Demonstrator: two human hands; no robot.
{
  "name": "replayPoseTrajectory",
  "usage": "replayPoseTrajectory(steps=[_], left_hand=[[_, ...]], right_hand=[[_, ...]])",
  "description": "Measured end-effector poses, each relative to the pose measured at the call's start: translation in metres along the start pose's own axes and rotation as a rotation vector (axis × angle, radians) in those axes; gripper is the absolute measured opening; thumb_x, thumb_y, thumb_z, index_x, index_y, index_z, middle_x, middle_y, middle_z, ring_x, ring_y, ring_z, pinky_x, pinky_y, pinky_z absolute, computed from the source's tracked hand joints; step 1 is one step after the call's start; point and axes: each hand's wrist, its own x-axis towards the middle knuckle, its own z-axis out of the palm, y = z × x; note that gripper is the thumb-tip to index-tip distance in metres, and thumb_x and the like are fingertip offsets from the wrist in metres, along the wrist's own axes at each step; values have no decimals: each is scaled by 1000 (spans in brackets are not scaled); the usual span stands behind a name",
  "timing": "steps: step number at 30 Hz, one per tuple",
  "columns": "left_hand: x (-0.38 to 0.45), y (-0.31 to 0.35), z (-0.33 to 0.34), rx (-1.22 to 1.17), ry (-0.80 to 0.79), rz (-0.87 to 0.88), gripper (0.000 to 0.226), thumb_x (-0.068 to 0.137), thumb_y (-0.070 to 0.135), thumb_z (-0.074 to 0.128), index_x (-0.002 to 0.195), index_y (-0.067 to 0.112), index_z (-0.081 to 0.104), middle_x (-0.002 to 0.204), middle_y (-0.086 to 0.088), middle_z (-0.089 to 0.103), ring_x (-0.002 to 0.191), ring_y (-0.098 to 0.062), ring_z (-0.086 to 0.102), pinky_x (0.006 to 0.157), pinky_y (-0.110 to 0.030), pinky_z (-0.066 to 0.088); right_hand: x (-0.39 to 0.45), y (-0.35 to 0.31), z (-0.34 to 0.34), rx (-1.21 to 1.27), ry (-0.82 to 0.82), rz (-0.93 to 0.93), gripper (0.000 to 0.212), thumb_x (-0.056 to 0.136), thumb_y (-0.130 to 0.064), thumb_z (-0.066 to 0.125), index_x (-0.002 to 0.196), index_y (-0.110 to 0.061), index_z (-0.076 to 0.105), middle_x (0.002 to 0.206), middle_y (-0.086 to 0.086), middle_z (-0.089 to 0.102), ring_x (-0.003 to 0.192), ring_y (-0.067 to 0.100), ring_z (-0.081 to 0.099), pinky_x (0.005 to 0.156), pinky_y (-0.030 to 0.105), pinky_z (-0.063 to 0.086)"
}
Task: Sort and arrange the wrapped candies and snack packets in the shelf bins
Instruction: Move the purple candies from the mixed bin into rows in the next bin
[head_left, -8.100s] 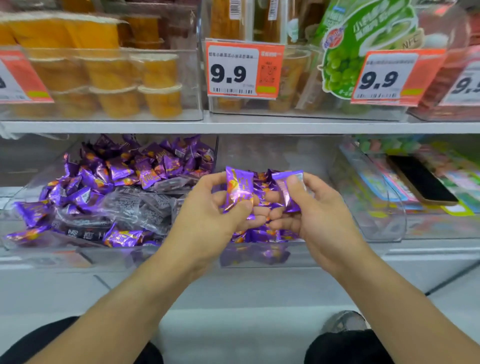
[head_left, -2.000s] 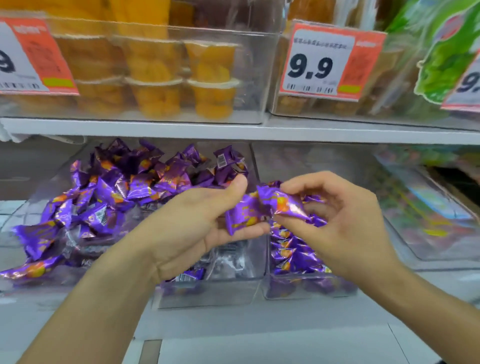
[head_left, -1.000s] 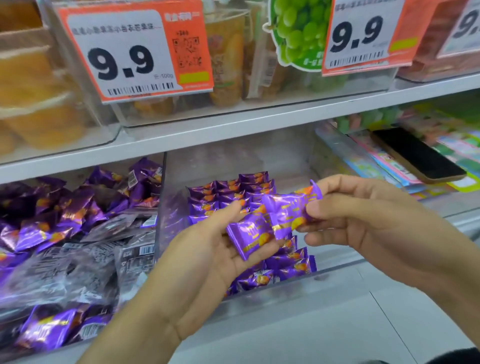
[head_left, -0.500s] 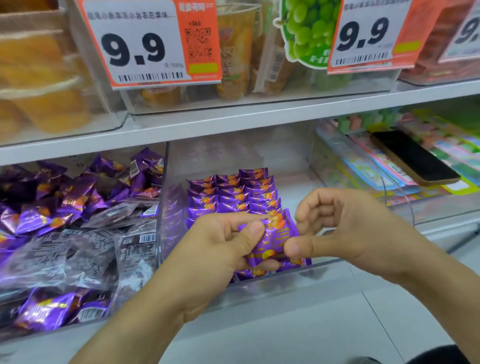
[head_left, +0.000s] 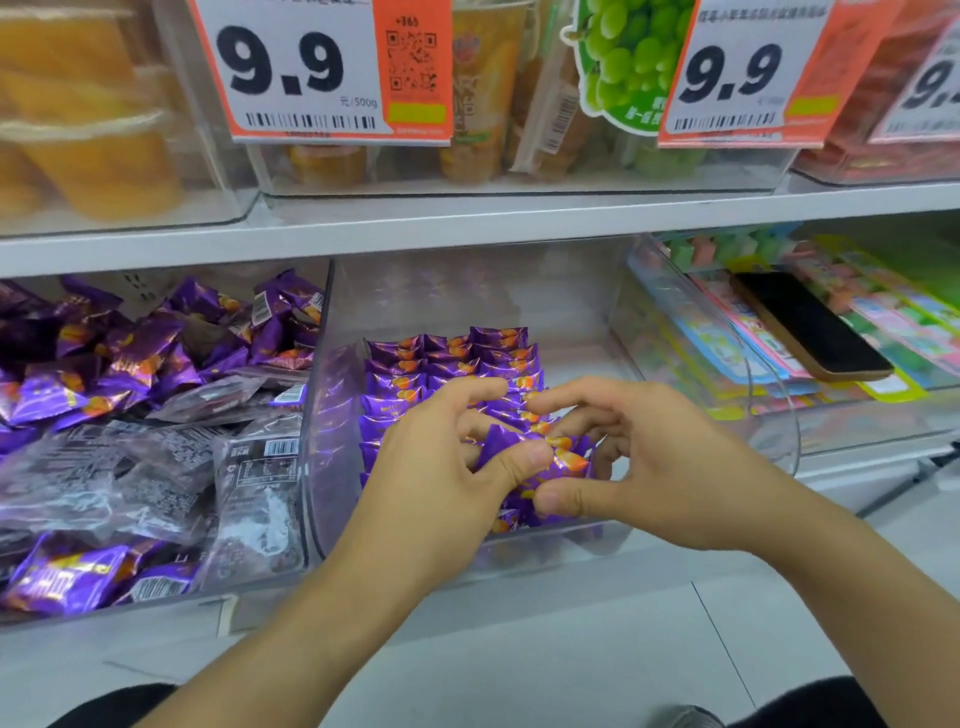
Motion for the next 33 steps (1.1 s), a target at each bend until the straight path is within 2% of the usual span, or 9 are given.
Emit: replayPoseTrajectory(steps=[2,5,9,13,15,18,23,27,33], left_hand=[[2,1,1,-79,-8,-14,50,80,25,78,124,33,56,86,4,72,79,-11,73,78,-31,58],[3,0,0,-130,-50,4,47,87,21,72,129,31,50,96,-4,72,84,-9,72,81,-30,56],[4,-3,-3,-1,-40,75,46,86,38,70,126,32,50,95,7,68,85,-1,67,79,-22,55],[4,-12,-16,342,-246,110,38,72,51,79,102,33,64,87,12,66,75,-4,63,69,-19,52],[3,-18,-18,401,-355,136,30,70,49,83,88,30,68,78,13,68,66,-2,62,61,-15,49],[4,-26,-16,405,-431,191,17,74,35,83,77,30,67,69,18,64,64,0,57,58,-11,43],[6,-36,-16,315,-441,183,12,77,25,81,75,27,69,67,17,64,60,-1,55,57,-13,44],[7,-37,-15,275,-455,179,12,78,23,80,75,26,69,66,16,65,58,-1,55,56,-12,44],[8,-37,-13,280,-463,167,13,77,26,80,75,27,68,70,14,66,58,-2,55,57,-17,48]], right_hand=[[3,0,0,-8,31,-1,67,56,-48,90,117,-34,66,94,-12,69,70,-3,61,67,15,46],[6,-1,1,29,45,-15,55,56,-42,90,105,-27,71,96,-7,71,60,-6,56,61,10,40],[12,4,-10,99,9,-51,41,61,-33,90,96,-19,72,88,-3,71,58,2,53,60,15,42],[53,35,-39,-46,247,15,41,65,-28,92,99,-18,70,91,-3,74,77,11,67,74,29,55],[83,54,-47,-158,328,85,45,68,-22,91,108,-16,69,102,2,74,85,13,67,77,18,53],[123,79,-41,-168,329,214,56,69,-12,89,119,-4,64,109,5,68,88,11,59,59,-1,38],[156,109,-17,-73,232,363,51,68,-6,89,115,-8,68,98,1,62,89,14,58,65,16,45],[160,121,-10,-43,247,313,47,70,-4,88,113,-5,69,99,6,66,88,17,60,73,16,46],[161,121,-11,-297,320,371,82,61,-28,94,129,-6,55,122,8,62,109,24,62,81,25,47]])
